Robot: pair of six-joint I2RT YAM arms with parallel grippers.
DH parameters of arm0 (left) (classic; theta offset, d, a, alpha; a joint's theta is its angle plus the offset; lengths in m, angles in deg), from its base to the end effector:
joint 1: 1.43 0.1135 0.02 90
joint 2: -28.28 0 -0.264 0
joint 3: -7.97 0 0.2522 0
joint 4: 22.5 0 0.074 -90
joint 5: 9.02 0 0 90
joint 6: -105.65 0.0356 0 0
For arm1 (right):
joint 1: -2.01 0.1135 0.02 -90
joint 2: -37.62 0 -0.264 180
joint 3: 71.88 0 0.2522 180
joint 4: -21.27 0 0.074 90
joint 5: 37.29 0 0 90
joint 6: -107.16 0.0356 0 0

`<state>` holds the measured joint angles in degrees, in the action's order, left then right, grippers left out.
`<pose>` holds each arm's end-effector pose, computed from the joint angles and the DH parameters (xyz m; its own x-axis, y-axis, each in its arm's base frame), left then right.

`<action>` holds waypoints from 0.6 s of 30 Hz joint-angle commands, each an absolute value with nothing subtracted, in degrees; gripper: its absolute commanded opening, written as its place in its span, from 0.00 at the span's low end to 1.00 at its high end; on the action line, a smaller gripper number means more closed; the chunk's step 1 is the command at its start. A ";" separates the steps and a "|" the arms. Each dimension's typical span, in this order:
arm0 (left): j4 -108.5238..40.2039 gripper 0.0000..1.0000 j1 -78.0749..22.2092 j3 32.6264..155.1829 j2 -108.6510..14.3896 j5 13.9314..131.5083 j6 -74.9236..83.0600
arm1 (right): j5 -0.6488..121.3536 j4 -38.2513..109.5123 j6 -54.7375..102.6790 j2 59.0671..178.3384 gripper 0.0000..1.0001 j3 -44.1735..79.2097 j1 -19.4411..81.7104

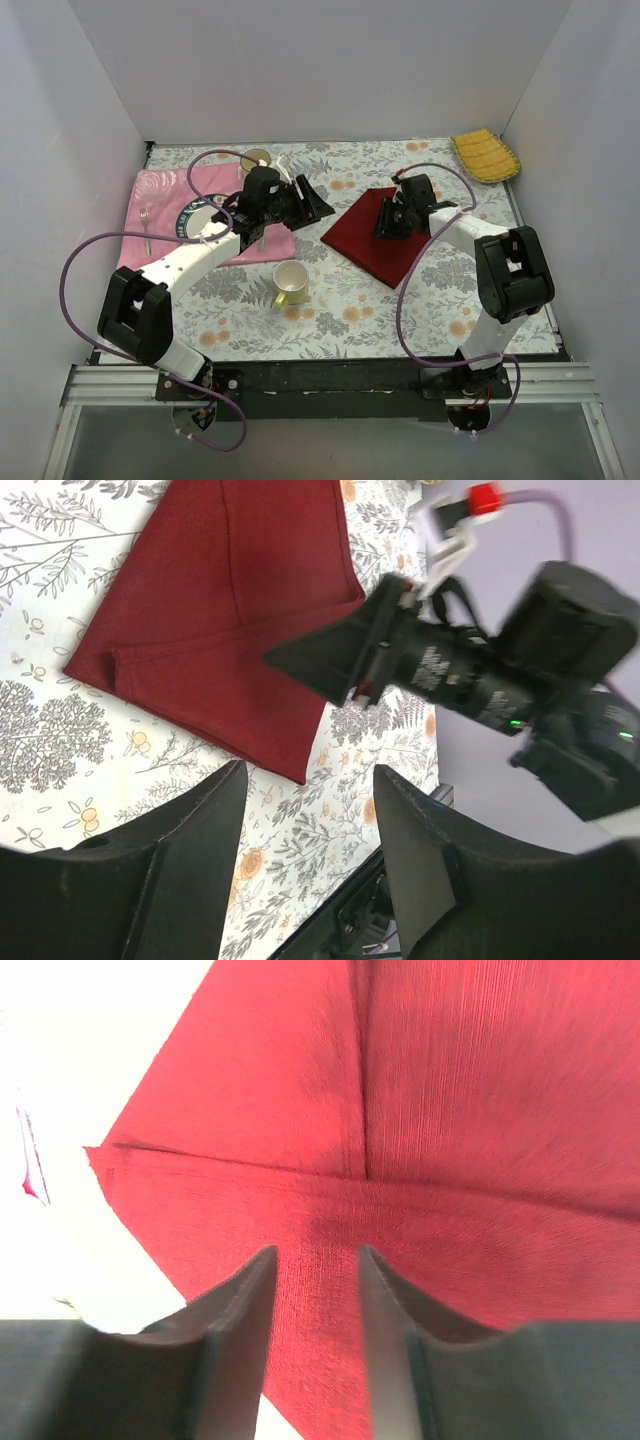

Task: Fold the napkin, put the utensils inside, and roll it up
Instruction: Roll the napkin with the utensil

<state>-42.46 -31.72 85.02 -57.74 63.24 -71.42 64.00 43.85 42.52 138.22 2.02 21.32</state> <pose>0.2926 -0.1835 0.2853 -0.7311 -0.6745 0.1025 -0.3808 0.2788 -0.8816 0.3421 0.1272 0.1771 -0.8369 0.1518 -0.5259 -0.0956 0.9055 0.4135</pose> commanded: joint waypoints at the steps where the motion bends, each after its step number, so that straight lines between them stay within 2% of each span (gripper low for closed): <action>1: -46.71 0.53 -32.02 87.48 -57.68 64.98 -71.45 | 54.95 50.57 27.91 129.74 0.51 6.93 24.49; 2: -47.07 0.53 -32.11 87.83 -58.55 65.25 -71.45 | 53.08 51.29 23.62 128.51 0.53 6.31 25.46; 4: -47.25 0.53 -32.11 89.32 -59.79 64.90 -71.89 | 47.03 52.17 19.46 124.21 0.69 3.43 29.31; 5: -47.25 0.53 -32.11 89.85 -60.40 64.55 -72.33 | 45.69 52.26 17.79 122.89 0.86 2.10 30.82; 6: -47.25 0.53 -32.02 90.98 -61.89 64.28 -72.94 | 44.38 52.26 14.29 121.05 0.97 1.22 32.31; 9: -47.69 0.54 -32.02 92.75 -64.61 63.23 -74.96 | 38.67 53.84 8.49 119.37 0.97 -0.89 40.12; 14: -49.97 0.55 -32.02 95.21 -65.42 68.13 -77.95 | 29.60 54.36 0.11 121.55 0.94 -2.84 48.49; 18: -51.64 0.57 -31.93 95.13 -63.40 73.59 -80.59 | 31.17 57.01 -1.30 124.80 0.82 -1.17 49.91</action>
